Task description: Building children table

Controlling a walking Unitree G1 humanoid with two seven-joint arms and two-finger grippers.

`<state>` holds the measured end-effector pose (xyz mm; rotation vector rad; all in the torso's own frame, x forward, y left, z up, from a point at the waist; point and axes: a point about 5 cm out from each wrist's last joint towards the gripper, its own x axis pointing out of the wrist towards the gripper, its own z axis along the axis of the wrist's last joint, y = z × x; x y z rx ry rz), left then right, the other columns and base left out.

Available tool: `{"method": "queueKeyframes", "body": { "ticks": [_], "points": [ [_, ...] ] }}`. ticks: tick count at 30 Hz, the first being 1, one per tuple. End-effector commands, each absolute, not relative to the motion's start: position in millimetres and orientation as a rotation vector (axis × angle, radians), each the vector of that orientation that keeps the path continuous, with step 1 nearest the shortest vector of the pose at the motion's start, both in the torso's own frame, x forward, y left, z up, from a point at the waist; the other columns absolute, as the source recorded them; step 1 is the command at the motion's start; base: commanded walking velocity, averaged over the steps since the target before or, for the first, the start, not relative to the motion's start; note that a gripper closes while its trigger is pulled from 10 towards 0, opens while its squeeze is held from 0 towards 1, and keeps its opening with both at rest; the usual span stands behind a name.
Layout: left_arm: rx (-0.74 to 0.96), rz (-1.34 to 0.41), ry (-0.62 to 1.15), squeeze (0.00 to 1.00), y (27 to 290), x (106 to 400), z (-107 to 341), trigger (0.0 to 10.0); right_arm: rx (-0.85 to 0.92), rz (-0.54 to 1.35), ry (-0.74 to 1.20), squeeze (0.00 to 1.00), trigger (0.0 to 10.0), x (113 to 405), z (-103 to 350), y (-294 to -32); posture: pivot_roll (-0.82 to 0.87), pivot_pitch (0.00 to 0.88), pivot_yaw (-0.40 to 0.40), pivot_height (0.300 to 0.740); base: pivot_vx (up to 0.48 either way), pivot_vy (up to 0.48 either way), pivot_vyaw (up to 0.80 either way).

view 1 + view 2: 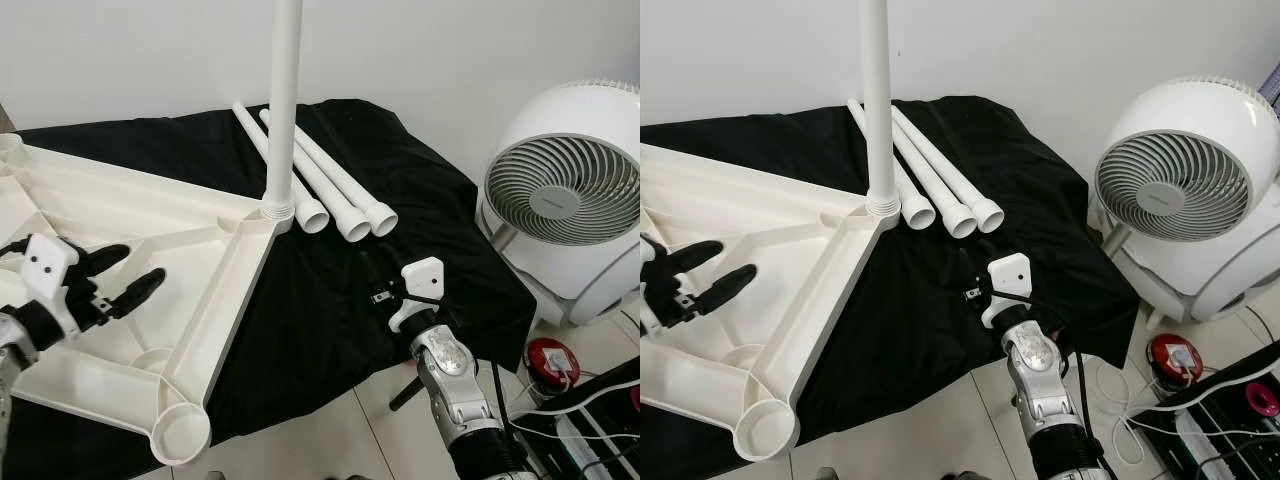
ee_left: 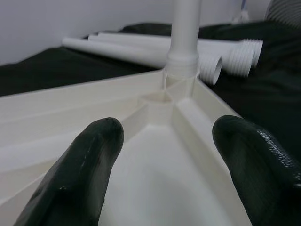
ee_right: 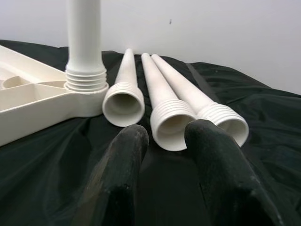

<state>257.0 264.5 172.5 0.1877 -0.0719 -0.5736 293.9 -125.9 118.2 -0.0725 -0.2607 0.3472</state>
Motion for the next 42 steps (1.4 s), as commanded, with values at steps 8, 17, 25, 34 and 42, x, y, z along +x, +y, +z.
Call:
{"method": "queueKeyframes", "body": {
  "ticks": [8, 17, 25, 34, 42],
  "points": [
    [0.047, -0.437, -0.189, 0.0, 228, 262, 165, 10.0, -0.061, 0.283, -0.249, 0.0, 10.0, 298, 117, -137, 0.06, 0.034, -0.061, 0.74, 0.0, 0.0, 0.0],
    [-0.116, -0.266, -0.191, 0.0, 199, 277, 143, 10.0, -0.032, 0.235, -0.255, 0.0, 10.0, 306, 120, -134, 0.04, 0.0, -0.066, 0.74, 0.0, 0.0, 0.0],
    [-0.081, -0.183, -0.209, 0.0, 198, 292, 144, 10.0, -0.038, 0.233, -0.26, 0.0, 10.0, 313, 122, -129, 0.02, 0.0, -0.068, 0.74, 0.0, 0.0, 0.0],
    [-0.084, -0.11, -0.202, 0.0, 193, 303, 147, 10.0, -0.054, 0.212, -0.266, 0.0, 10.0, 317, 123, -131, 0.04, 0.0, -0.054, 0.74, 0.0, 0.0, 0.0],
    [-0.053, -0.086, -0.19, 0.0, 187, 305, 145, 10.0, -0.052, 0.2, -0.259, 0.0, 10.0, 319, 121, -132, 0.05, 0.0, -0.051, 0.74, 0.0, 0.0, 0.0]
  ]
}}
